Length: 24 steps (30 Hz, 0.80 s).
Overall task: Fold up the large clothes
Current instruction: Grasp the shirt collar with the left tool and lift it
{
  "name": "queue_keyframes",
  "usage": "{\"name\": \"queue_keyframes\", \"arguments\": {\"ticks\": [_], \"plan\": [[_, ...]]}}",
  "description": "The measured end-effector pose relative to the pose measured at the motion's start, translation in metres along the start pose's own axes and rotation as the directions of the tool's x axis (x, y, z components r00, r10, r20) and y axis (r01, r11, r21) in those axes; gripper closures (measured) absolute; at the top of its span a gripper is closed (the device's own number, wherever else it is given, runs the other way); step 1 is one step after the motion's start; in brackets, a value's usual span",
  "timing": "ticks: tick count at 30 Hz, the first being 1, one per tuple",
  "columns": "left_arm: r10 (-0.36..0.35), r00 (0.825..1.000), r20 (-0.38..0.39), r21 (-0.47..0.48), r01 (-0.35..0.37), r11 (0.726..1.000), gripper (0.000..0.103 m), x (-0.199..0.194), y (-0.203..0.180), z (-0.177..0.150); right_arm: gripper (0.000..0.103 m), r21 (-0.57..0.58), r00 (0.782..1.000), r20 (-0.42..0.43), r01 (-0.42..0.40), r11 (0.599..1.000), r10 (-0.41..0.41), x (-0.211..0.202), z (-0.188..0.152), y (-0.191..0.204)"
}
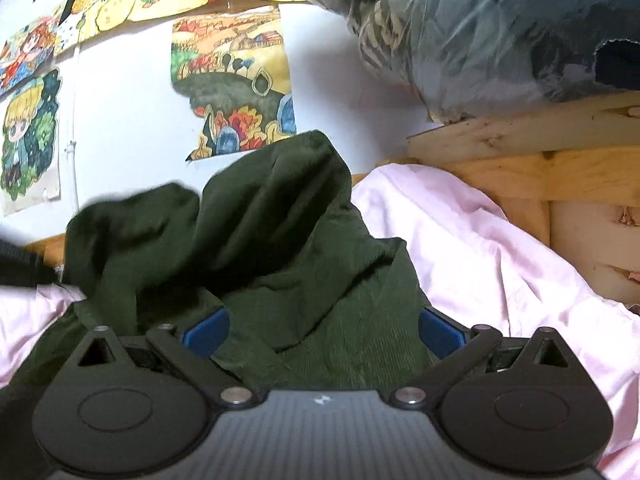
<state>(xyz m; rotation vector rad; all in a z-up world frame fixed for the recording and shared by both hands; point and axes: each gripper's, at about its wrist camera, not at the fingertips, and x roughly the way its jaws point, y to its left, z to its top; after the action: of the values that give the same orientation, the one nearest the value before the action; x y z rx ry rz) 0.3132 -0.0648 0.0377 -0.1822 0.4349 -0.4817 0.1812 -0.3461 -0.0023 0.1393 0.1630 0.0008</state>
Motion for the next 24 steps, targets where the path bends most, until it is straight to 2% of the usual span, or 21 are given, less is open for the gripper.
{"name": "queue_keyframes", "arguments": {"ticks": [3,6,8,10,12,13,15,17,20,21,23,24], "plan": [[-0.002,0.997,-0.077,-0.038,-0.001,0.999,0.097,-0.005,0.008,-0.036,0.0,0.036,1.0,0.001,-0.011,0.999,0.011,-0.002,0.005,-0.001],[-0.025,0.993,-0.114,-0.027,0.023,0.999,0.098,-0.013,0.009,-0.062,0.0,0.115,0.998,-0.026,-0.056,0.992,0.059,-0.002,0.007,-0.006],[-0.07,0.989,-0.133,0.009,0.072,0.997,0.098,-0.017,0.003,-0.072,0.0,0.185,0.993,-0.061,-0.085,0.979,0.097,0.0,0.006,-0.009],[-0.109,0.982,-0.153,0.085,0.123,0.989,0.095,-0.022,-0.008,-0.08,0.0,0.256,0.985,-0.097,-0.113,0.96,0.141,0.005,0.002,-0.012],[-0.134,0.975,-0.18,0.121,0.157,0.98,0.087,-0.026,-0.012,-0.084,0.0,0.308,0.973,-0.125,-0.15,0.939,0.196,0.009,-0.002,-0.013],[-0.14,0.972,-0.188,0.109,0.163,0.981,0.08,-0.029,-0.009,-0.085,0.0,0.326,0.967,-0.138,-0.161,0.931,0.216,0.012,-0.004,-0.014],[-0.159,0.969,-0.19,0.057,0.173,0.983,0.06,-0.038,0.002,-0.084,0.0,0.352,0.957,-0.146,-0.187,0.917,0.251,0.016,-0.004,-0.013],[-0.147,0.977,-0.157,0.002,0.149,0.989,0.033,-0.049,0.015,-0.079,0.0,0.379,0.949,-0.16,-0.193,0.905,0.27,0.023,-0.001,-0.008],[-0.091,0.988,-0.126,-0.07,0.083,0.994,0.023,-0.056,0.045,-0.063,0.0,0.42,0.927,-0.13,-0.27,0.866,0.352,0.034,0.013,0.008],[-0.062,0.99,-0.125,-0.097,0.05,0.994,0.022,-0.057,0.059,-0.056,0.0,0.385,0.925,-0.125,-0.287,0.877,0.358,0.039,0.02,0.019],[-0.005,0.992,-0.126,-0.155,-0.014,0.988,0.017,-0.049,0.082,-0.038,0.003,0.218,0.937,-0.142,-0.284,0.934,0.318,0.053,0.032,0.053],[0.015,0.992,-0.127,-0.196,-0.04,0.98,0.017,-0.045,0.095,-0.029,0.01,0.117,0.944,-0.156,-0.275,0.954,0.291,0.062,0.035,0.067]]}}
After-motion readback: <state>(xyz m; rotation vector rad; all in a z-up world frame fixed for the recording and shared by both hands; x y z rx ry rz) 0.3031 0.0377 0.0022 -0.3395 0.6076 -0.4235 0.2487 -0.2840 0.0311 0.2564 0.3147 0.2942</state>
